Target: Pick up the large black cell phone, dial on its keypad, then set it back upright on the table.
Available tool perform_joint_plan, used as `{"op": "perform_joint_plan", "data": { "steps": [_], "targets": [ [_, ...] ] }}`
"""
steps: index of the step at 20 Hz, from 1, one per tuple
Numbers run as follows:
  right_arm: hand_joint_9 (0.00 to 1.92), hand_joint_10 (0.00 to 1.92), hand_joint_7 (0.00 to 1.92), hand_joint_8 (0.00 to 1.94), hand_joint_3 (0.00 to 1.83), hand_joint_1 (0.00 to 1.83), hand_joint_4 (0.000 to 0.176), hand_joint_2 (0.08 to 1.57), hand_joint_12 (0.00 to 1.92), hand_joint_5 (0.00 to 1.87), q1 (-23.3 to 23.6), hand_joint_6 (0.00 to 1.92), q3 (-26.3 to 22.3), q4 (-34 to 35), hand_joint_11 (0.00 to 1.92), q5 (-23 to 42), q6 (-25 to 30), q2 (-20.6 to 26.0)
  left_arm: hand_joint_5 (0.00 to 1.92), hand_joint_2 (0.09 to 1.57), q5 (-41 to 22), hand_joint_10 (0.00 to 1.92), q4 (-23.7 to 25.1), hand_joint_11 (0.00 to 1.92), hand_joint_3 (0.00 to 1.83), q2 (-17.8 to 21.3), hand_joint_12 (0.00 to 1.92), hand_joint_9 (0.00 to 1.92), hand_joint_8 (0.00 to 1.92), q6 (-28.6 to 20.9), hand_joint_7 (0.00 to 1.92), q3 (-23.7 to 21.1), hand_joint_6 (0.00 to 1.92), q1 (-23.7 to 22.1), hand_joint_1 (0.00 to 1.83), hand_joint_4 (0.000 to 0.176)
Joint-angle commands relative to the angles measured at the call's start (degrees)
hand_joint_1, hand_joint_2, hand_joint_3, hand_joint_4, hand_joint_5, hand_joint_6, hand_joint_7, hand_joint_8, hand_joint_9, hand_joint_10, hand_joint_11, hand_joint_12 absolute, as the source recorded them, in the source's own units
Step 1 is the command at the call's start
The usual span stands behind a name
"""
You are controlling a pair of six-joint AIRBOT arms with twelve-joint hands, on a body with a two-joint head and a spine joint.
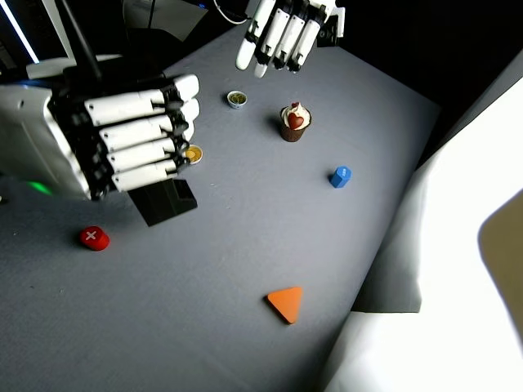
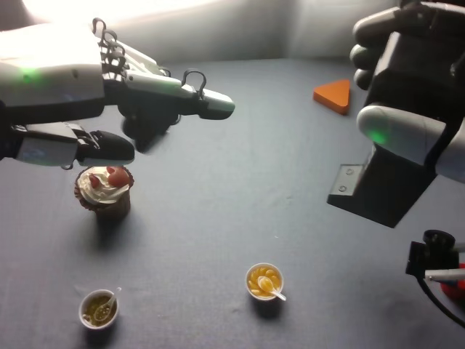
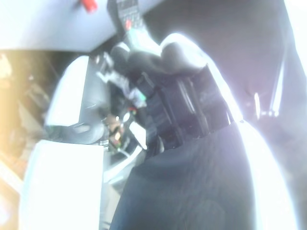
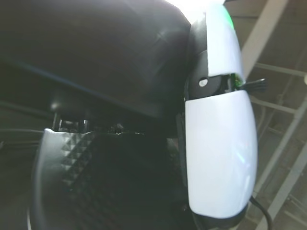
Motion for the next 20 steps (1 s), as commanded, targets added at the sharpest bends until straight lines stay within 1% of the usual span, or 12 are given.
{"op": "perform_joint_plan", "data": {
  "steps": [1,2,3,4,6,9,10,12,15,18,19,20],
  "targets": [
    [0.93,1.23,1.06,0.8,0.0,1.39,0.0,1.11,1.38,0.9,0.9,1.02,-0.3,-2.4,0.76,8.2,1.1,0.7,0.19,1.2,-2.9,1.65,-4.8,0.57,0.0,-0.1,1.92,0.73,1.21,0.3,0.76,-0.3,0.0,-1.0,1.47,0.023],
    [0.95,1.1,1.04,0.78,0.0,1.47,0.0,1.11,1.57,0.89,1.5,1.0,-0.6,-2.7,0.76,8.2,1.1,0.9,0.19,1.2,-2.6,1.66,-4.9,0.57,0.0,-0.4,1.92,0.72,1.22,0.3,0.76,-0.3,0.0,-0.9,1.47,0.025],
    [0.96,1.07,1.04,0.77,0.0,1.49,0.0,1.11,1.61,0.89,1.9,1.01,-0.8,-2.9,0.76,8.2,1.1,1.0,0.19,1.2,-2.5,1.8,-5.0,0.59,0.0,-0.7,1.92,0.76,1.33,0.3,0.78,-0.3,0.0,-0.7,1.36,0.029],
    [0.97,1.05,1.06,0.74,0.0,1.49,0.0,1.1,1.6,0.9,2.3,1.0,-1.0,-3.0,0.76,8.2,1.1,1.1,0.18,1.22,-2.2,1.76,-5.3,0.58,0.03,-1.0,1.92,0.69,1.32,0.4,0.71,-0.3,0.0,-0.6,1.44,0.028],
    [0.98,1.04,1.06,0.72,0.0,1.49,0.0,1.1,1.59,0.89,3.1,1.01,-1.4,-3.0,0.78,8.4,1.1,1.3,0.18,1.24,-1.4,1.76,-6.5,0.59,0.04,-1.5,1.92,0.65,1.4,1.1,0.65,-0.3,0.0,-0.3,1.46,0.03],
    [0.97,1.04,1.04,0.76,0.0,1.49,0.0,1.1,1.59,0.88,3.8,1.04,-2.1,-2.9,0.79,8.4,1.1,1.5,0.19,1.24,-0.8,1.76,-8.8,0.59,0.04,-2.1,1.92,0.64,1.43,2.9,0.63,-0.3,0.0,0.1,1.46,0.03],
    [0.98,1.02,1.05,0.74,0.0,1.49,0.0,1.1,1.58,0.9,3.9,1.01,-2.4,-2.9,0.8,8.4,1.1,1.5,0.21,1.25,-0.7,1.76,-8.9,0.55,0.03,-2.2,1.92,0.63,1.43,2.9,0.63,-0.4,0.01,0.2,1.45,0.029],
    [0.99,1.01,1.06,0.74,0.0,1.49,0.0,1.09,1.57,0.91,4.6,1.0,-3.0,-2.9,0.8,8.4,1.1,1.7,0.21,1.25,-0.3,1.77,-10.2,0.55,0.02,-2.6,1.92,0.63,1.42,3.7,0.64,-0.6,0.0,0.9,1.45,0.03],
    [0.98,1.02,1.05,0.75,0.0,1.49,0.0,1.1,1.58,0.91,5.8,0.99,-3.7,-2.9,0.78,8.4,1.1,2.1,0.21,1.24,-0.5,1.73,-12.4,0.55,0.01,-3.2,1.92,0.67,1.38,5.5,0.66,-0.6,0.0,1.6,1.46,0.038],
    [0.97,1.04,1.07,0.74,0.0,1.49,0.0,1.1,1.6,0.92,6.2,0.97,-3.8,-2.9,0.76,8.4,1.1,2.2,0.18,1.25,-0.9,1.77,-13.7,0.59,0.01,-4.0,1.92,0.65,1.41,6.3,0.64,-0.7,0.0,1.6,1.46,0.023],
    [0.97,1.03,1.07,0.75,0.0,1.49,0.0,1.1,1.59,0.93,6.2,0.97,-3.8,-2.9,0.76,8.4,1.1,2.2,0.2,1.25,-0.9,1.77,-14.2,0.58,0.01,-4.2,1.92,0.65,1.4,6.6,0.64,-0.9,0.01,1.6,1.46,0.031],
    [0.99,1.0,1.08,0.71,0.0,1.49,0.0,1.09,1.57,0.94,6.3,0.96,-3.8,-2.9,0.78,8.4,1.1,2.3,0.21,1.25,-0.8,1.76,-14.7,0.59,0.01,-4.4,1.92,0.65,1.4,7.0,0.64,-1.2,0.01,1.6,1.46,0.026]
  ]
}}
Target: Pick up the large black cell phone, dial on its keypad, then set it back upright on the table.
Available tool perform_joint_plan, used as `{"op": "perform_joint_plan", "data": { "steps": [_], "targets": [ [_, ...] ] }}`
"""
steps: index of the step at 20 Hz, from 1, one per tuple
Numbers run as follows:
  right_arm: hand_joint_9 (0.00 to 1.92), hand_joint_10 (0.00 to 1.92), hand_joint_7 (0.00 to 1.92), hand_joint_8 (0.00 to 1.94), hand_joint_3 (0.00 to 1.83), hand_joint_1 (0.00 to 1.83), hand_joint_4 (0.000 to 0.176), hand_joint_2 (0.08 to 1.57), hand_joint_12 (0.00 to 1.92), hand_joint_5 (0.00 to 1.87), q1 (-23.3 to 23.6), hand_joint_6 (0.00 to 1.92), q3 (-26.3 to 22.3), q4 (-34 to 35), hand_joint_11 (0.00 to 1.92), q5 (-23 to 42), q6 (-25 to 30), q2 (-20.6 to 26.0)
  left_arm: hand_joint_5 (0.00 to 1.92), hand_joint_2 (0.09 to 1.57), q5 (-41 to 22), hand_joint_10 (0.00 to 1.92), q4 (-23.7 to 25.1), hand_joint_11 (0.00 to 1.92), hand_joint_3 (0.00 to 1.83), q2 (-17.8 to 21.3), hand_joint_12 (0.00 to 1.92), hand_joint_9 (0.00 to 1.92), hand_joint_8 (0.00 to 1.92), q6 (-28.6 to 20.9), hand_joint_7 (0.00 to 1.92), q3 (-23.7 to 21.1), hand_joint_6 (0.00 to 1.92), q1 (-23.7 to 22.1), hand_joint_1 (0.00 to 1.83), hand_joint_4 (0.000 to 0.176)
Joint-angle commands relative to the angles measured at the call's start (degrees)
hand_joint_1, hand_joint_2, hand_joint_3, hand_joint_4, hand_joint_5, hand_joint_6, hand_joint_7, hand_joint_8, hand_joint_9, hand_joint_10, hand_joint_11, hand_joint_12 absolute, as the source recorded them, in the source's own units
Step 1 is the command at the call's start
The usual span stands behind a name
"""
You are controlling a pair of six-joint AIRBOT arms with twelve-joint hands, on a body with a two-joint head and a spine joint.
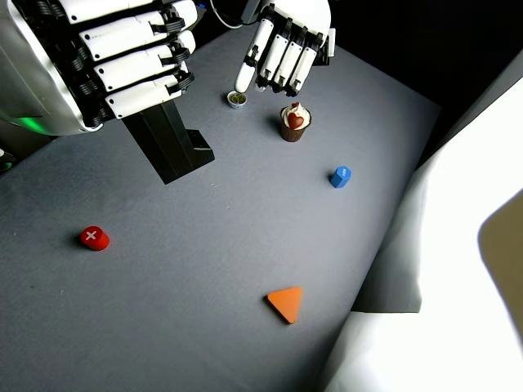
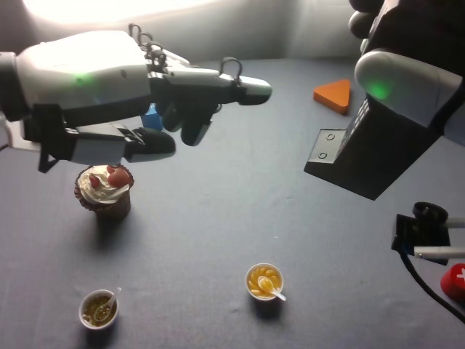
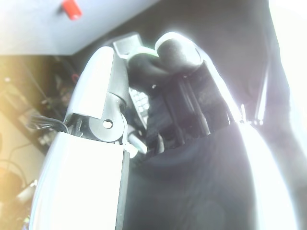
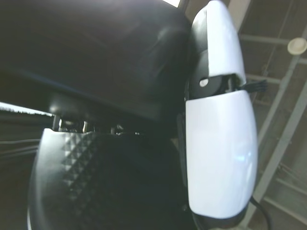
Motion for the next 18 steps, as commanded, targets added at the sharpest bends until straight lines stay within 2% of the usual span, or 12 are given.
{"op": "perform_joint_plan", "data": {
  "steps": [1,3,4,5,6,14,16,17,18],
  "targets": [
    [1.0,0.99,1.09,0.7,0.0,1.49,0.0,1.09,1.57,0.95,1.1,0.95,-0.4,-2.8,0.78,7.1,1.1,0.7,0.21,1.26,-4.4,1.76,-5.2,0.58,0.01,0.0,1.92,0.64,1.4,0.6,0.64,-0.7,0.0,-1.1,1.45,0.027],
    [0.99,1.01,1.08,0.72,0.0,1.49,0.0,1.09,1.57,0.95,1.4,0.94,-0.5,-2.8,0.77,7.1,1.1,0.7,0.2,1.26,-4.3,1.77,-7.4,0.56,0.01,-0.2,1.92,0.64,1.4,2.0,0.64,-1.4,0.0,-1.1,1.45,0.033],
    [0.97,1.12,1.09,0.74,0.0,1.41,0.0,1.09,1.38,0.95,1.4,0.97,-0.7,-2.8,0.77,7.1,1.1,0.7,0.2,1.26,-4.4,1.78,-8.2,0.55,0.01,-0.4,1.92,0.63,1.42,2.2,0.63,-1.8,0.0,-1.1,1.45,0.031],
    [0.99,1.04,1.09,0.71,0.0,1.48,0.0,1.09,1.53,0.95,1.5,0.94,-0.7,-2.8,0.77,7.1,1.1,0.7,0.23,1.26,-4.5,1.77,-8.5,0.56,0.01,-0.6,1.92,0.63,1.42,2.2,0.64,-2.0,0.01,-1.2,1.45,0.026],
    [1.0,1.01,1.08,0.71,0.0,1.49,0.0,1.09,1.56,0.94,1.5,0.94,-0.8,-2.9,0.78,7.1,1.1,0.7,0.23,1.26,-4.9,1.78,-8.6,0.57,0.01,-0.9,1.92,0.63,1.44,1.9,0.63,-2.3,0.0,-1.3,1.45,0.026],
    [1.01,0.99,1.08,0.71,0.0,1.5,0.0,1.09,1.56,0.93,1.4,0.96,-0.8,-2.9,0.78,7.1,1.1,0.6,0.2,1.26,-8.4,1.79,-9.3,0.59,0.01,-4.4,1.92,0.63,1.43,0.9,0.63,-3.8,0.0,-2.8,1.45,0.024],
    [1.0,1.0,1.07,0.74,0.0,1.5,0.0,1.09,1.56,0.93,1.4,0.97,-0.8,-2.9,0.78,7.1,1.1,0.6,0.2,1.27,-9.1,1.79,-9.3,0.59,0.01,-4.8,1.92,0.63,1.44,0.5,0.63,-4.5,0.0,-2.9,1.45,0.028],
    [1.02,0.97,1.07,0.73,0.0,1.5,0.0,1.08,1.55,0.95,1.4,0.93,-0.8,-2.9,0.79,7.1,1.1,0.6,0.2,1.27,-9.4,1.8,-9.3,0.57,0.01,-4.9,1.92,0.62,1.44,0.4,0.62,-5.0,0.0,-3.0,1.45,0.025],
    [1.02,0.97,1.07,0.73,0.0,1.5,0.0,1.08,1.55,0.95,1.4,0.92,-0.8,-2.9,0.79,7.1,1.1,0.7,0.2,1.27,-9.5,1.79,-9.3,0.54,0.01,-4.9,1.92,0.63,1.44,0.4,0.61,-5.2,0.0,-3.0,1.45,0.029]
  ]
}}
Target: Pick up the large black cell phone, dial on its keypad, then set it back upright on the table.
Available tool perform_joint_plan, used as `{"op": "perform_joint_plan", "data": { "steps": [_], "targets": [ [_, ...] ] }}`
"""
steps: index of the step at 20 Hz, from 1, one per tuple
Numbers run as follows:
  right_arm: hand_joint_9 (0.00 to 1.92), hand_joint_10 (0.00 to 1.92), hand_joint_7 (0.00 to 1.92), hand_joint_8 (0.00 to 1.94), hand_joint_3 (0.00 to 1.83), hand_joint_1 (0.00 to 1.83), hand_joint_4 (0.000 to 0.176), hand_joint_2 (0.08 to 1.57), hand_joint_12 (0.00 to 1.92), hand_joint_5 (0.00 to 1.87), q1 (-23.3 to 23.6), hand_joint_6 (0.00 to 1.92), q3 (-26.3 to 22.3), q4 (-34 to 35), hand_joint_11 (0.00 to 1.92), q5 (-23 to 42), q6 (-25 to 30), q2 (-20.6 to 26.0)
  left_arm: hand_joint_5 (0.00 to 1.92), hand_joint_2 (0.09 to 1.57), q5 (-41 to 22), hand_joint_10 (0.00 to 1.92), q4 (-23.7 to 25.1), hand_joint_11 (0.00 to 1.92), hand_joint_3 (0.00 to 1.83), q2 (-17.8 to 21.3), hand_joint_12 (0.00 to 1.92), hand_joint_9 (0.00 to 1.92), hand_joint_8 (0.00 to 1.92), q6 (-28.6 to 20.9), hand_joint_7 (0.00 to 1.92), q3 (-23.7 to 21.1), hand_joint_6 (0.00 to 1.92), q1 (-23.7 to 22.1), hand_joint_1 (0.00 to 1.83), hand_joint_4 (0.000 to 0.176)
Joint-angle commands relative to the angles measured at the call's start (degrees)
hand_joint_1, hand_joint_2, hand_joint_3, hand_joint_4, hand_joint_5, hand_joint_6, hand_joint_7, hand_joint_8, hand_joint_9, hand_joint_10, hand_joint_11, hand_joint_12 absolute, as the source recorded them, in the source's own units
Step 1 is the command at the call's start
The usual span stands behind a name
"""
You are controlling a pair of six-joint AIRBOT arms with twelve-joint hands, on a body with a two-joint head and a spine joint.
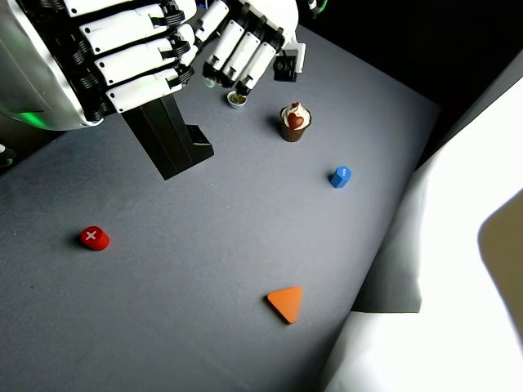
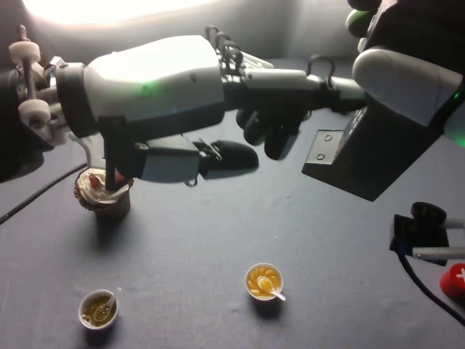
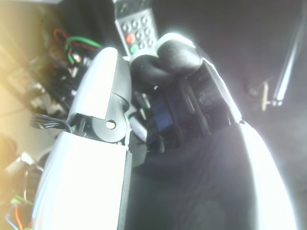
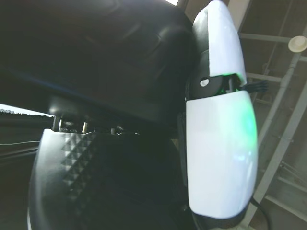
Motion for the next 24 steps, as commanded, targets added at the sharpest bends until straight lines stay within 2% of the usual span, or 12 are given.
{"op": "perform_joint_plan", "data": {
  "steps": [1,2,6,10,11,16,20,21,24],
  "targets": [
    [1.02,0.97,1.08,0.72,0.0,1.5,0.0,1.08,1.55,0.95,1.0,0.93,-0.2,-3.0,0.79,7.0,1.1,0.7,0.2,1.27,-6.2,1.79,-3.9,0.55,0.0,-0.1,1.92,0.63,1.44,-0.3,0.62,-0.8,0.0,-1.6,1.45,0.03],
    [1.02,0.97,1.08,0.72,0.0,1.5,0.0,1.08,1.55,0.94,1.0,0.93,-0.2,-3.0,0.79,7.0,1.1,0.7,0.21,1.26,-6.3,1.77,-3.9,0.59,0.0,-0.1,1.92,0.65,1.41,-0.3,0.65,-0.9,0.0,-1.7,1.46,0.025],
    [1.02,0.97,1.08,0.71,0.0,1.5,0.0,1.09,1.56,0.92,1.0,0.95,-0.1,-3.0,0.79,7.0,1.1,0.6,0.19,1.26,-5.8,1.77,-3.9,0.55,0.0,0.3,1.92,0.64,1.41,-1.4,0.64,-0.1,0.0,-0.9,1.46,0.03],
    [1.0,1.02,1.05,0.76,0.0,1.49,0.0,1.09,1.57,0.92,1.0,0.96,0.1,-3.0,0.78,7.0,1.1,0.6,0.15,1.26,-6.8,1.77,-3.9,0.54,0.0,1.5,1.92,0.64,1.44,-3.0,0.62,4.7,0.0,2.5,1.45,0.027],
    [1.01,1.0,1.06,0.74,0.0,1.5,0.0,1.09,1.56,0.93,1.0,0.94,0.2,-3.0,0.79,7.0,1.1,0.5,0.17,1.26,-7.6,1.77,-3.9,0.55,0.0,1.8,1.92,0.64,1.43,-3.4,0.63,7.2,0.01,2.9,1.46,0.029],
    [1.01,0.99,1.04,0.77,0.0,1.49,0.0,1.09,1.56,0.92,1.0,0.97,0.4,-3.0,0.8,7.0,1.1,0.3,0.18,1.26,-9.4,1.76,-3.9,0.59,0.0,1.9,1.92,0.65,1.42,-4.0,0.63,11.7,0.0,2.6,1.46,0.03],
    [0.97,1.05,1.0,0.85,0.0,1.49,0.0,1.11,1.59,0.89,1.0,1.01,0.4,-3.0,0.78,7.0,1.1,0.3,0.18,1.27,-9.2,1.79,-4.6,0.59,0.0,1.8,1.92,0.62,1.46,-3.9,0.61,9.0,0.0,2.6,1.45,0.03],
    [0.99,1.01,1.03,0.79,0.0,1.49,0.0,1.09,1.56,0.92,1.0,0.96,0.4,-3.0,0.79,7.0,1.1,0.3,0.18,1.27,-8.9,1.8,-5.5,0.58,0.01,1.8,1.92,0.62,1.47,-3.2,0.6,7.7,0.0,2.6,1.45,0.027],
    [1.0,1.01,1.02,0.8,0.0,1.49,0.0,1.09,1.57,0.92,1.0,0.97,0.4,-3.0,0.79,7.0,1.1,0.2,0.21,1.27,-7.8,1.78,-7.3,0.58,0.0,1.5,1.92,0.64,1.43,-1.6,0.62,4.2,0.01,2.3,1.45,0.026]
  ]
}}
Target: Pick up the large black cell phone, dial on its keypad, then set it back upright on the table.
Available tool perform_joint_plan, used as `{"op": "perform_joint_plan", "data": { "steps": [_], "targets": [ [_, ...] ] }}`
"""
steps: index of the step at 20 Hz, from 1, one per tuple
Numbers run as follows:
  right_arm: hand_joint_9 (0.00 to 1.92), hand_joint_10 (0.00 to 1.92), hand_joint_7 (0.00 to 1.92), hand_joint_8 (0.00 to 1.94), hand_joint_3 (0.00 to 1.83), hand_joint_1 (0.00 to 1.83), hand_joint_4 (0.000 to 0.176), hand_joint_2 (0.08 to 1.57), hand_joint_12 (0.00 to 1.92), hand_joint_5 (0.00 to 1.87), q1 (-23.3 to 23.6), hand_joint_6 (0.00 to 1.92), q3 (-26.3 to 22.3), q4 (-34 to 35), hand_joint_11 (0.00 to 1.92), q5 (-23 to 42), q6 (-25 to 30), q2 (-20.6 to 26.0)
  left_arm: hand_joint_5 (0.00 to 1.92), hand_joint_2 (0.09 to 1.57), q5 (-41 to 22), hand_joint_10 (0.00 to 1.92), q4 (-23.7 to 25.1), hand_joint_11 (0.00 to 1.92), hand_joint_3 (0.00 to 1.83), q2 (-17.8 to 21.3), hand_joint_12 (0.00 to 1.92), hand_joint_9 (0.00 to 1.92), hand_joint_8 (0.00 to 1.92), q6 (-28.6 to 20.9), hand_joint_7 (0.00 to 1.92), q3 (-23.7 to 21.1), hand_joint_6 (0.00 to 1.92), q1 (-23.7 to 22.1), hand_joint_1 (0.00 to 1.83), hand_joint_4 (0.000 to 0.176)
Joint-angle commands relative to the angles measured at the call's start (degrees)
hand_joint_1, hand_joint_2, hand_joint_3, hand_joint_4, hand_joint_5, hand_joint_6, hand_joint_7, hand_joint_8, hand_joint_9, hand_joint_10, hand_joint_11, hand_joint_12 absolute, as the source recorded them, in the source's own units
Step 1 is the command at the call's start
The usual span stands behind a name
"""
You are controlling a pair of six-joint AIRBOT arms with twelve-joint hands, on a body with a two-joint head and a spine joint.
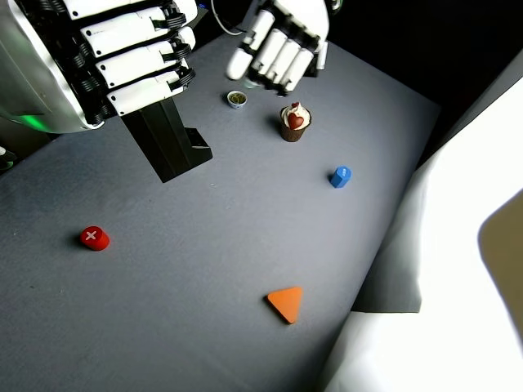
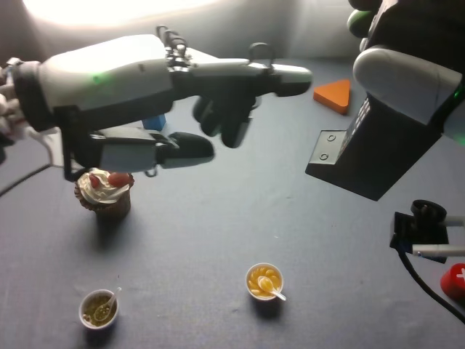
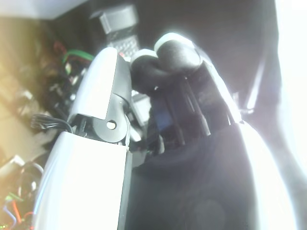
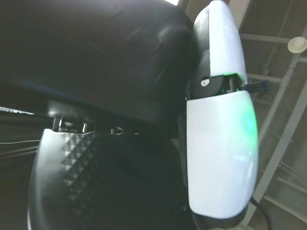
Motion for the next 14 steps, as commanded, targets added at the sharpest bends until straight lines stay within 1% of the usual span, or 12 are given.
{"op": "perform_joint_plan", "data": {
  "steps": [1,4,5,7,8,9,11,12,13,14],
  "targets": [
    [1.01,1.0,1.03,0.78,0.0,1.49,0.0,1.09,1.56,0.93,1.0,0.97,-0.1,-3.0,0.8,7.1,1.1,0.4,0.21,1.27,-4.1,1.79,-4.2,0.58,0.0,-0.1,1.92,0.64,1.42,0.0,0.63,-0.8,0.01,-1.6,1.45,0.024],
    [0.99,1.04,1.01,0.82,0.0,1.49,0.0,1.1,1.58,0.9,1.0,0.99,-0.1,-3.0,0.78,7.1,1.1,0.4,0.21,1.27,-4.3,1.79,-3.2,0.57,0.0,-0.8,1.92,0.64,1.43,-0.6,0.62,-2.5,0.0,-1.5,1.45,0.026],
    [0.99,1.04,1.01,0.82,0.0,1.49,0.0,1.1,1.58,0.9,1.0,0.99,-0.2,-3.0,0.78,7.1,1.1,0.4,0.21,1.27,-4.6,1.79,-2.4,0.57,0.0,-1.2,1.92,0.64,1.42,-1.1,0.63,-3.0,0.0,-1.6,1.45,0.02],
    [0.99,1.02,1.01,0.8,0.0,1.49,0.0,1.1,1.58,0.9,1.0,1.02,-0.4,-3.0,0.78,7.1,1.1,0.4,0.2,1.27,-5.2,1.8,-0.5,0.55,0.0,-1.7,1.92,0.62,1.44,-2.2,0.61,-3.7,0.0,-1.8,1.45,0.023],
    [0.99,1.03,1.01,0.8,0.0,1.49,0.0,1.1,1.58,0.89,0.9,1.03,-0.5,-3.0,0.77,7.1,1.1,0.4,0.19,1.28,-5.5,1.9,0.4,0.57,0.01,-2.0,1.92,0.67,1.53,-3.0,0.65,-4.4,0.0,-1.8,1.33,0.03],
    [0.99,1.02,1.02,0.8,0.0,1.49,0.0,1.1,1.59,0.89,0.8,1.03,-0.7,-3.0,0.78,7.1,1.1,0.5,0.21,1.25,-5.7,1.78,0.5,0.56,0.02,-2.4,1.92,0.64,1.43,-3.2,0.63,-5.4,0.0,-1.8,1.45,0.03],
    [0.99,1.01,1.02,0.79,0.0,1.49,0.0,1.1,1.58,0.89,0.7,1.02,-0.9,-3.0,0.79,7.1,1.1,0.6,0.21,1.25,-5.8,1.77,0.5,0.56,0.02,-2.7,1.92,0.64,1.42,-3.2,0.63,-6.3,0.0,-1.8,1.45,0.031],
    [0.98,1.04,1.0,0.82,0.0,1.49,0.0,1.11,1.6,0.87,0.6,1.05,-1.0,-3.0,0.78,7.1,1.1,0.7,0.21,1.26,-5.7,1.78,0.5,0.56,0.02,-2.7,1.92,0.63,1.44,-3.2,0.62,-6.5,0.0,-1.8,1.45,0.032],
    [0.97,1.05,0.99,0.84,0.0,1.49,0.0,1.11,1.6,0.86,0.6,1.08,-1.0,-3.0,0.77,7.1,1.1,0.7,0.21,1.26,-5.8,1.78,0.5,0.55,0.02,-2.8,1.92,0.63,1.45,-3.2,0.62,-6.4,0.0,-1.8,1.45,0.031],
    [0.97,1.04,1.0,0.83,0.0,1.49,0.0,1.11,1.59,0.88,0.5,1.04,-1.0,-3.0,0.78,7.1,1.1,0.6,0.2,1.26,-5.8,1.78,0.5,0.55,0.02,-2.8,1.92,0.63,1.45,-3.1,0.62,-6.1,0.0,-1.9,1.45,0.027]
  ]
}}
